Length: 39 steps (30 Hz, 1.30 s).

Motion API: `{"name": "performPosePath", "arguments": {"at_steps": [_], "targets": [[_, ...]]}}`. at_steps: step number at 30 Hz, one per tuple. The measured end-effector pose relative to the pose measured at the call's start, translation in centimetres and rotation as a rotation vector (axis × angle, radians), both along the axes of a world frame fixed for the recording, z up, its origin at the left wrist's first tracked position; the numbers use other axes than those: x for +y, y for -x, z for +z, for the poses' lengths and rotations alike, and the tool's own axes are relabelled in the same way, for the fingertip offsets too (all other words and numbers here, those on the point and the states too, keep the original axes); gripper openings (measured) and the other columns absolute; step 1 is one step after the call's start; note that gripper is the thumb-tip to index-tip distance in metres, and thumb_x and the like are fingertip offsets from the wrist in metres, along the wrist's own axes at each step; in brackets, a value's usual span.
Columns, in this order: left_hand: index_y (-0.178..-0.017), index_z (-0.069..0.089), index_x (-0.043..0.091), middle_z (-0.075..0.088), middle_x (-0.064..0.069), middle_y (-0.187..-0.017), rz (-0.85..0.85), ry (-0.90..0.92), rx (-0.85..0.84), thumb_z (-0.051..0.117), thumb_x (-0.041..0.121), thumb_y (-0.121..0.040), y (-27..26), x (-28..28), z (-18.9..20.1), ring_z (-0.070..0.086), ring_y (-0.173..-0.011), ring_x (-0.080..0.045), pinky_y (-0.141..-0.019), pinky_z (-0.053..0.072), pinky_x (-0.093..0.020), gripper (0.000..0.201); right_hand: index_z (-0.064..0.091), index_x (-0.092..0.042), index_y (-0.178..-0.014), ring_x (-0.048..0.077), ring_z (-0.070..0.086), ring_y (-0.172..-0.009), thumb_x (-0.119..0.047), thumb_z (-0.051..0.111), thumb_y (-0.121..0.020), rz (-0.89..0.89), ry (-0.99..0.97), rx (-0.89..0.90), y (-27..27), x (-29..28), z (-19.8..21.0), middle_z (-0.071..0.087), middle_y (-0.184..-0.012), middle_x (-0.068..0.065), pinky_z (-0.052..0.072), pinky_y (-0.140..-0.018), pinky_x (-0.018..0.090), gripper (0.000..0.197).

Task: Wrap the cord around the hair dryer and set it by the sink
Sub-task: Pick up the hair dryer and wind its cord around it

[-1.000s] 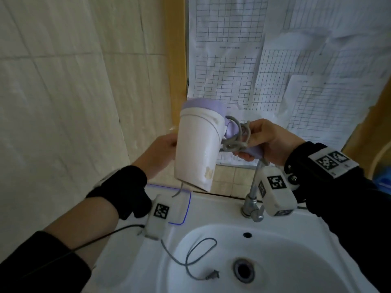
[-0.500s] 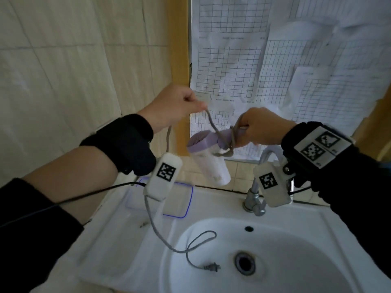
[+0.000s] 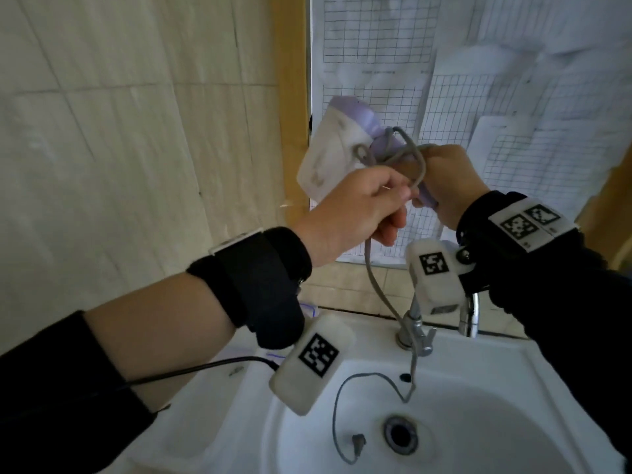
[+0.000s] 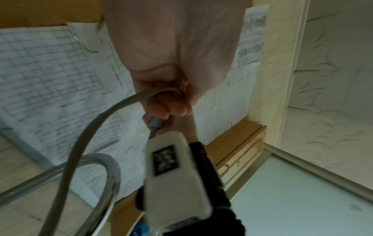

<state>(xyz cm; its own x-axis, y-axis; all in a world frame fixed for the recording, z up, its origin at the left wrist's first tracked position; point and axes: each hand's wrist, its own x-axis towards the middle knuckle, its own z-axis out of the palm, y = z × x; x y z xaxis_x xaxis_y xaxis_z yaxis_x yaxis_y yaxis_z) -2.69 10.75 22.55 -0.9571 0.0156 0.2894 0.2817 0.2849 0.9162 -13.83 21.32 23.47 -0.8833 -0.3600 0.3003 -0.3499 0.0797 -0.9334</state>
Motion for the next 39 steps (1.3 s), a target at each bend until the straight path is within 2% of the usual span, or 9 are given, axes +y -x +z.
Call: {"name": "performPosePath", "arguments": {"at_steps": [3, 12, 17, 20, 23, 25, 28, 31, 39], "targets": [[-0.092, 0.059, 0.000, 0.050, -0.001, -0.060, -0.007, 0.013, -0.021, 0.045, 0.012, -0.096, 0.0, -0.3, -1.0, 0.049, -0.045, -0.008, -0.049, 0.047, -0.019, 0.019, 0.066, -0.006, -0.075, 0.024, 0.049, -0.053, -0.017, 0.069, -0.075, 0.082, 0.097, -0.103, 0.1, 0.6, 0.1, 0.063, -0.056, 0.006, 0.038, -0.053, 0.035, 0.011], [-0.071, 0.057, 0.014, 0.053, 0.007, -0.055, -0.062, 0.052, -0.195, 0.056, 0.013, -0.090, -0.5, -2.0, -3.4, 0.054, -0.054, -0.008, -0.068, 0.053, -0.026, 0.018, 0.063, -0.008, -0.089, 0.014, 0.056, -0.049, -0.016, 0.053, -0.085, 0.318, 0.063, -0.161, 0.4, 2.2, -0.8, 0.066, -0.063, 0.004, 0.042, -0.046, 0.022, 0.013], [-0.084, 0.058, 0.015, 0.055, 0.003, -0.074, 0.004, 0.198, -0.334, 0.058, 0.002, -0.085, -1.2, -3.8, -5.7, 0.055, -0.068, -0.010, -0.065, 0.051, -0.014, 0.013, 0.075, -0.014, -0.065, 0.014, 0.060, -0.051, -0.021, 0.072, -0.066, 0.549, -0.111, -0.155, 0.4, 3.5, -2.1, 0.070, -0.058, 0.002, 0.047, -0.051, 0.024, 0.008], [-0.107, 0.049, 0.012, 0.047, 0.010, -0.077, 0.111, 0.303, -0.326, 0.040, -0.006, -0.093, -1.0, -5.4, -6.8, 0.051, -0.060, 0.009, -0.053, 0.041, 0.002, 0.025, 0.075, -0.010, -0.059, 0.015, 0.058, -0.047, -0.017, 0.083, -0.047, 0.675, -0.287, -0.188, 0.6, 3.9, -3.5, 0.068, -0.054, 0.004, 0.047, -0.050, 0.023, 0.017], [-0.087, 0.057, 0.011, 0.062, 0.010, -0.071, 0.177, 0.301, -0.323, 0.038, -0.005, -0.094, -0.4, -6.8, -7.3, 0.055, -0.046, 0.012, -0.052, 0.045, -0.004, 0.026, 0.073, -0.004, -0.058, 0.017, 0.051, -0.043, -0.002, 0.067, -0.054, 0.723, -0.452, -0.204, -0.2, 3.6, -4.8, 0.063, -0.049, 0.005, 0.041, -0.045, 0.024, 0.007], [-0.077, 0.063, 0.005, 0.059, 0.002, -0.067, 0.164, 0.369, -0.342, 0.051, 0.001, -0.090, 0.2, -7.3, -7.7, 0.052, -0.048, 0.004, -0.051, 0.043, -0.011, 0.018, 0.070, 0.004, -0.067, 0.015, 0.049, -0.042, -0.010, 0.069, -0.053, 0.697, -0.611, -0.126, -0.5, 3.3, -5.5, 0.061, -0.048, 0.004, 0.041, -0.046, 0.024, 0.019], [-0.078, 0.063, -0.002, 0.049, -0.004, -0.058, 0.154, 0.355, -0.391, 0.065, 0.010, -0.082, 0.8, -7.8, -8.4, 0.043, -0.045, -0.008, -0.047, 0.037, -0.020, 0.013, 0.067, -0.006, -0.061, 0.009, 0.047, -0.040, -0.011, 0.067, -0.060, 0.640, -0.842, -0.024, -1.0, 2.8, -6.1, 0.056, -0.041, -0.005, 0.040, -0.049, 0.022, 0.005], [-0.060, 0.056, 0.010, 0.043, -0.001, -0.048, 0.155, 0.397, -0.423, 0.071, 0.012, -0.076, 1.1, -7.6, -8.7, 0.035, -0.043, -0.013, -0.043, 0.029, -0.022, 0.023, 0.070, -0.011, -0.067, 0.002, 0.049, -0.040, -0.014, 0.069, -0.072, 0.544, -1.063, 0.084, -1.0, 1.9, -7.0, 0.056, -0.037, -0.012, 0.044, -0.052, 0.021, 0.006], [-0.067, 0.051, 0.008, 0.043, 0.005, -0.036, 0.144, 0.016, -0.439, 0.050, 0.006, -0.089, 0.4, -4.8, -9.2, 0.034, -0.029, -0.009, -0.035, 0.027, -0.015, 0.021, 0.056, -0.017, -0.052, 0.014, 0.052, -0.047, -0.025, 0.064, -0.075, 0.206, -1.092, 0.225, -1.5, 0.5, -9.8, 0.055, -0.050, 0.000, 0.041, -0.049, 0.023, 0.026]]}}
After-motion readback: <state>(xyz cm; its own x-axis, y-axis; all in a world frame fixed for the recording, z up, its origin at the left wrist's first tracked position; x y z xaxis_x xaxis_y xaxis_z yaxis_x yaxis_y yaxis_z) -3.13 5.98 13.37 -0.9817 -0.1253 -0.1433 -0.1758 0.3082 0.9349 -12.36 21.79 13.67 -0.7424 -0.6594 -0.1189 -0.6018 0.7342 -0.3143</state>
